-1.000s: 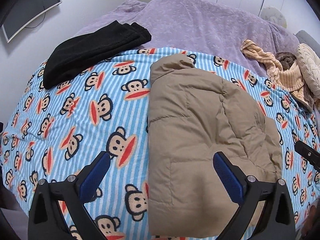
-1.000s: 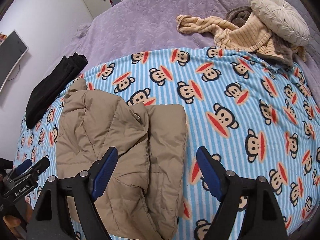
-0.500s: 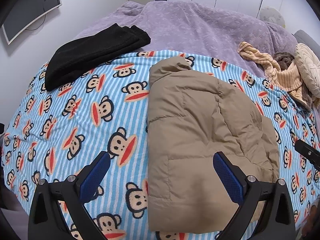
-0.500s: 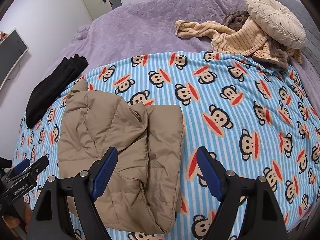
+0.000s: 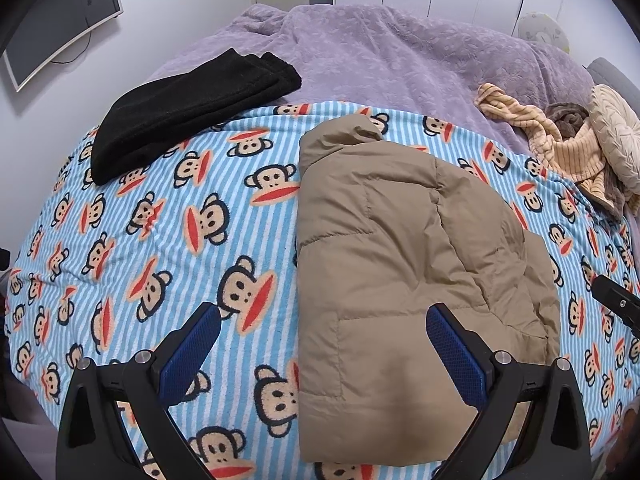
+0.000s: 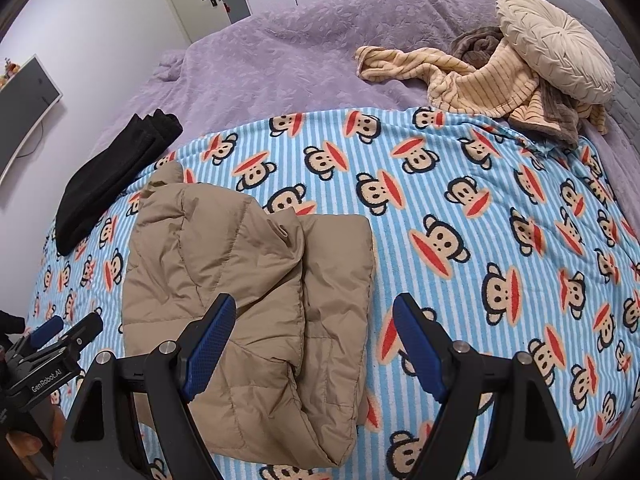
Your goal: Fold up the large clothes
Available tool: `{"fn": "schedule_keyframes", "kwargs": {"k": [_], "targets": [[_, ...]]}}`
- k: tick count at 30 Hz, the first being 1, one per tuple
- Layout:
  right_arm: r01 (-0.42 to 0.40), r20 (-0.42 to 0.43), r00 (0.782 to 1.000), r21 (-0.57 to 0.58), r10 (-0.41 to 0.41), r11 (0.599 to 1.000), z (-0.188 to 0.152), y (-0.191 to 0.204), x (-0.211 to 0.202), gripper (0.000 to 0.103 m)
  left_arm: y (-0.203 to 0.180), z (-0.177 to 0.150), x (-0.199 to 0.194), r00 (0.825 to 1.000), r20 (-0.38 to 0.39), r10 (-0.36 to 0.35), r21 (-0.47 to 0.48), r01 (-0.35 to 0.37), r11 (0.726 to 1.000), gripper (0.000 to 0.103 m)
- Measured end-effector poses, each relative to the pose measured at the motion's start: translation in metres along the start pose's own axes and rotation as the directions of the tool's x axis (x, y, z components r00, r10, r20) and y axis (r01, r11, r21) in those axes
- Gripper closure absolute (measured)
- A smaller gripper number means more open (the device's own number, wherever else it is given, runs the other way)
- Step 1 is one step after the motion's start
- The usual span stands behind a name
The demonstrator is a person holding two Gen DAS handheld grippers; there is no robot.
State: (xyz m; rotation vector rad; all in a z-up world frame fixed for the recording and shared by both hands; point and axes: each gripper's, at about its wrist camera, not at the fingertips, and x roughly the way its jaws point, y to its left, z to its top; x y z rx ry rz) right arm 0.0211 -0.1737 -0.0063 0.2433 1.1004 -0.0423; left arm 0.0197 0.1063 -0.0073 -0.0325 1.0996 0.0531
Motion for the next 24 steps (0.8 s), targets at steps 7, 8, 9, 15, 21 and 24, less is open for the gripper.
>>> {"fn": "schedule_keyframes", "kwargs": {"k": [7, 8, 9, 15, 21, 24], "targets": [[-0.001, 0.001, 1.000, 0.000, 0.001, 1.000, -0.0003, 0.0015, -0.0008, 0.020, -0.0002, -0.0002, -0.0002, 1.000, 0.001, 0.001, 0.000, -0.001, 1.000, 0.000], [0.000, 0.002, 1.000, 0.000, 0.000, 1.000, -0.0004, 0.0014, -0.0008, 0.020, 0.0005, 0.0007, -0.0005, 1.000, 0.001, -0.001, 0.001, 0.001, 1.000, 0.000], [0.000, 0.001, 1.000, -0.001, 0.000, 1.000, -0.0004, 0.0015, -0.0008, 0.020, 0.0002, 0.0005, -0.0001, 1.000, 0.001, 0.000, 0.002, 0.000, 1.000, 0.000], [0.000, 0.002, 1.000, 0.002, 0.000, 1.000, -0.0007, 0.0021, -0.0011, 0.020, -0.0006, -0.0004, -0.0001, 1.000, 0.000, 0.000, 0.000, 0.000, 1.000, 0.000], [0.000, 0.002, 1.000, 0.001, 0.000, 1.000, -0.0003, 0.0026, -0.0009, 0.020, -0.0009, 0.0012, -0.0016, 1.000, 0.020, 0.002, 0.008, -0.002, 1.000, 0.000], [0.001, 0.002, 1.000, 0.003, -0.001, 1.000, -0.0010, 0.0018, -0.0007, 0.020, -0.0009, 0.0022, -0.0011, 1.000, 0.022, 0.002, 0.014, -0.003, 1.000, 0.000]]}}
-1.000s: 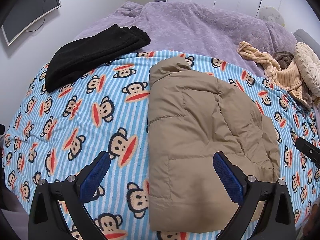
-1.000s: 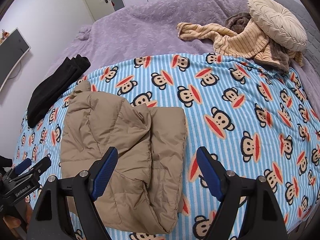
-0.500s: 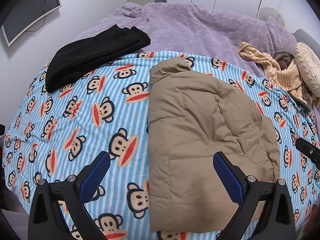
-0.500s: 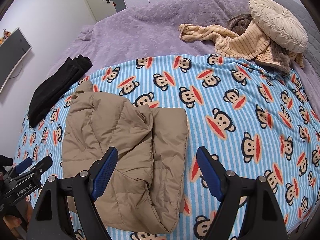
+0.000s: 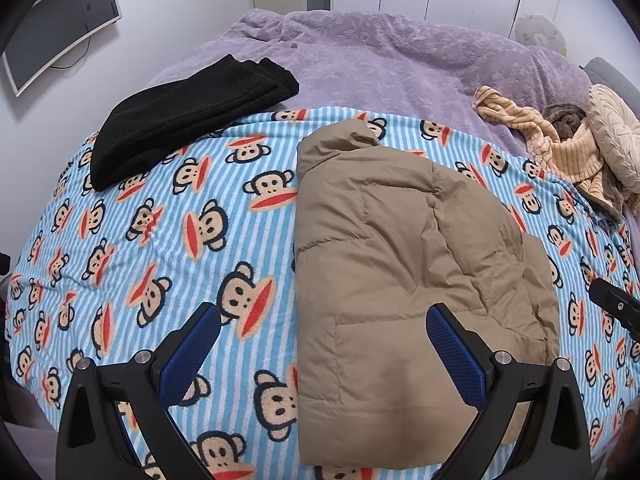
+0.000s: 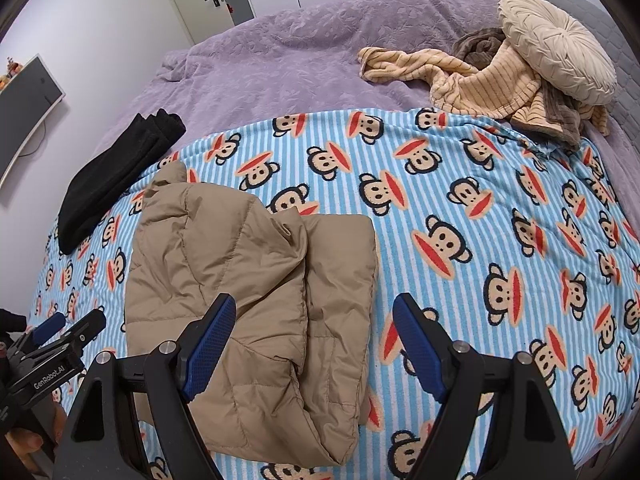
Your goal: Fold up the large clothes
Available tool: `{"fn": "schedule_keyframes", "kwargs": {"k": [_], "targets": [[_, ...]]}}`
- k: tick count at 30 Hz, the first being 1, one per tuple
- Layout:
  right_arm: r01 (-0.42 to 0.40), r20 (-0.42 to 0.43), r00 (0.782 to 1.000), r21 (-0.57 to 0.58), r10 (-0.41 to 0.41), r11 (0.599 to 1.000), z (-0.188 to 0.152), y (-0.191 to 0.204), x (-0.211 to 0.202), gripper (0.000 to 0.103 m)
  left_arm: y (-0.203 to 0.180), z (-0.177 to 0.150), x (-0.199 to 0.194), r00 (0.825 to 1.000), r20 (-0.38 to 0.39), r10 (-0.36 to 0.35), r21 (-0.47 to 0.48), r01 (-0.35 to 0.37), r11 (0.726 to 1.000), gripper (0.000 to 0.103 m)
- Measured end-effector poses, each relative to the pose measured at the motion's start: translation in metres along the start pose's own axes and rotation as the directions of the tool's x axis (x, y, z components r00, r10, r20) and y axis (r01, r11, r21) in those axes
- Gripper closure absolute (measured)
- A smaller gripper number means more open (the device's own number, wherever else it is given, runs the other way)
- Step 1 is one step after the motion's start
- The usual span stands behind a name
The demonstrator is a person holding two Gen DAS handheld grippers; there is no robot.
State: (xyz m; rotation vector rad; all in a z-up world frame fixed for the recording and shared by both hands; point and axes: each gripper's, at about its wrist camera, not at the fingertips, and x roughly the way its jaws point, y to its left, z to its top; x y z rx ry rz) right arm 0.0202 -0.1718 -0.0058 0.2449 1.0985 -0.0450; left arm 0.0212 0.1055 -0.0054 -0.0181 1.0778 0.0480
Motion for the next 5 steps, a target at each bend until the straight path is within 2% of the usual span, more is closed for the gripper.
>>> {"fn": "schedule_keyframes", "kwargs": {"k": [5], "targets": [[0.000, -0.001, 1.000, 0.002, 0.000, 1.000, -0.0003, 0.0001, 0.0000, 0.020, 0.0023, 0.0014, 0.0035, 1.000, -0.010, 0.003, -0.009, -0.003, 1.000, 0.000]]}}
